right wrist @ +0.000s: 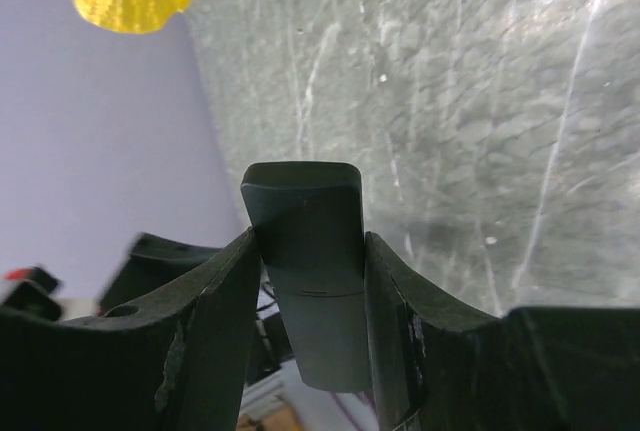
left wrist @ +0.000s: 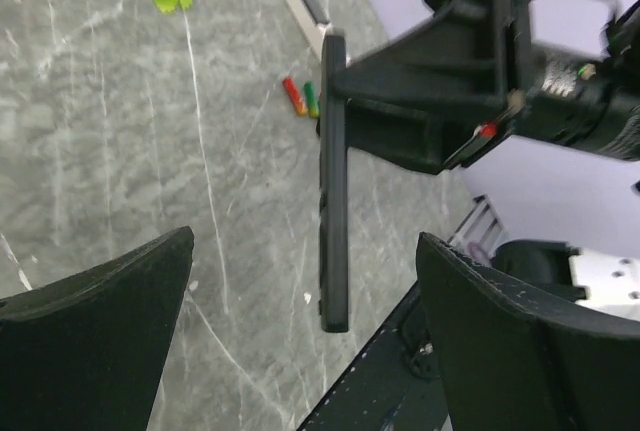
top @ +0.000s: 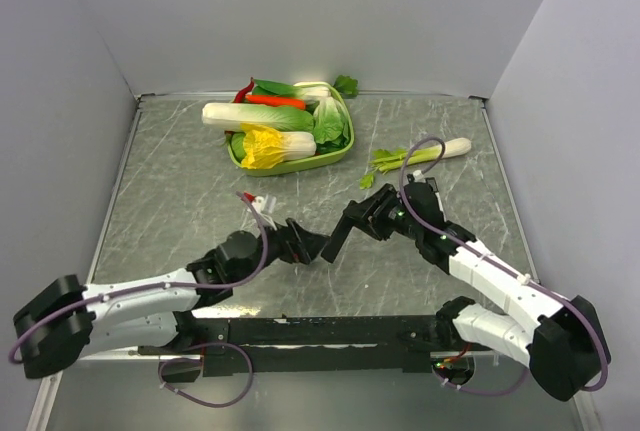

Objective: Load the batteries into the remote control
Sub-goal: Adjust the remote control.

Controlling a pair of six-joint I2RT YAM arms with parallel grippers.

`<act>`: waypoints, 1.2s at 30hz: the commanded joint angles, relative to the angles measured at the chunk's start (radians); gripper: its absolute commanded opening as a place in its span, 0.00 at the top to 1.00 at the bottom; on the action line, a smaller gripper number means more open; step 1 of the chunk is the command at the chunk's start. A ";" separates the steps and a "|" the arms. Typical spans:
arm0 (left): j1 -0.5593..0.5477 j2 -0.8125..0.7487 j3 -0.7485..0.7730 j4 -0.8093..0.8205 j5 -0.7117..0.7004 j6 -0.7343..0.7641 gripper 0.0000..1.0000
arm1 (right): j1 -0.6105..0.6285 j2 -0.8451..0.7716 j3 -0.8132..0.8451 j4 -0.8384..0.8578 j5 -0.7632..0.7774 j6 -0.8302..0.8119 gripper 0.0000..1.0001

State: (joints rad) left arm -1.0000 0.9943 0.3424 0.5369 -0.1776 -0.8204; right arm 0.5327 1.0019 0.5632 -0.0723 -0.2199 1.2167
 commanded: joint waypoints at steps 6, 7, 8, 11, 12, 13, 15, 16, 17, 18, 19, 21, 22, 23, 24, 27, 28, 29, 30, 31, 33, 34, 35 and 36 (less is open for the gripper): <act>-0.202 0.176 0.038 0.201 -0.318 -0.003 0.02 | 0.013 -0.123 -0.069 0.129 0.007 0.193 0.83; -0.209 0.188 0.046 0.213 -0.327 -0.009 0.01 | 0.015 -0.129 -0.075 0.131 0.007 0.201 0.83; -0.216 0.201 0.052 0.218 -0.338 -0.011 0.01 | 0.013 -0.138 -0.082 0.135 0.005 0.211 0.83; -0.239 0.251 0.082 0.235 -0.362 -0.002 0.05 | 0.015 -0.148 -0.086 0.129 0.002 0.216 0.82; -0.250 0.273 0.090 0.241 -0.365 0.001 0.07 | 0.015 -0.149 -0.086 0.126 0.002 0.216 0.82; -0.253 0.283 0.102 0.247 -0.365 0.007 0.12 | 0.015 -0.149 -0.089 0.126 -0.002 0.221 0.82; -0.259 0.306 0.115 0.259 -0.361 0.012 0.18 | 0.016 -0.155 -0.105 0.141 -0.006 0.236 0.82; -0.261 0.313 0.121 0.262 -0.361 0.017 0.26 | 0.016 -0.158 -0.111 0.147 -0.009 0.242 0.82; -0.264 0.319 0.124 0.271 -0.362 0.018 0.32 | 0.018 -0.163 -0.118 0.149 -0.010 0.251 0.82; -0.264 0.319 0.124 0.275 -0.361 0.018 0.37 | 0.016 -0.163 -0.121 0.154 -0.012 0.253 0.82; -0.264 0.319 0.121 0.275 -0.362 0.018 0.48 | 0.016 -0.164 -0.123 0.154 -0.015 0.250 0.81; -0.265 0.308 0.116 0.275 -0.372 0.020 0.60 | 0.016 -0.163 -0.123 0.144 -0.018 0.245 0.81; -0.265 0.302 0.115 0.270 -0.375 0.021 0.73 | 0.016 -0.164 -0.126 0.143 -0.021 0.239 0.80; -0.265 0.288 0.115 0.255 -0.375 0.020 0.80 | 0.016 -0.163 -0.129 0.143 -0.022 0.241 0.80; -0.267 0.281 0.115 0.244 -0.372 0.023 0.87 | 0.016 -0.163 -0.132 0.147 -0.024 0.239 0.77; -0.265 0.250 0.125 0.178 -0.359 0.029 0.99 | 0.016 -0.157 -0.137 0.160 -0.042 0.215 0.63; -0.265 0.241 0.129 0.160 -0.349 0.032 0.99 | 0.018 -0.151 -0.129 0.161 -0.047 0.181 0.56; -0.265 0.219 0.129 0.143 -0.344 0.036 0.99 | 0.016 -0.145 -0.117 0.154 -0.064 0.155 0.47; -0.265 0.207 0.135 0.097 -0.338 0.044 0.99 | 0.016 -0.140 -0.102 0.134 -0.070 0.124 0.29; -0.264 0.193 0.141 0.063 -0.329 0.052 0.99 | 0.016 -0.126 -0.059 0.091 -0.076 0.034 0.22; -0.261 0.147 0.173 -0.076 -0.326 0.073 0.99 | 0.018 -0.112 0.001 0.014 -0.081 -0.084 0.09; -0.256 0.129 0.184 -0.119 -0.301 0.085 0.99 | 0.018 -0.108 0.062 -0.039 -0.079 -0.223 0.07; -0.244 0.091 0.196 -0.168 -0.280 0.098 0.99 | 0.016 -0.112 0.088 -0.058 -0.081 -0.300 0.05; -0.233 0.070 0.216 -0.211 -0.255 0.122 0.99 | 0.019 -0.118 0.111 -0.073 -0.076 -0.375 0.00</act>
State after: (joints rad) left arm -1.2572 1.1587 0.4698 0.5056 -0.4950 -0.7670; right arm 0.5438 0.8948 0.5190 -0.0704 -0.2836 1.2015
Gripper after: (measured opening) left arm 0.183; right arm 0.939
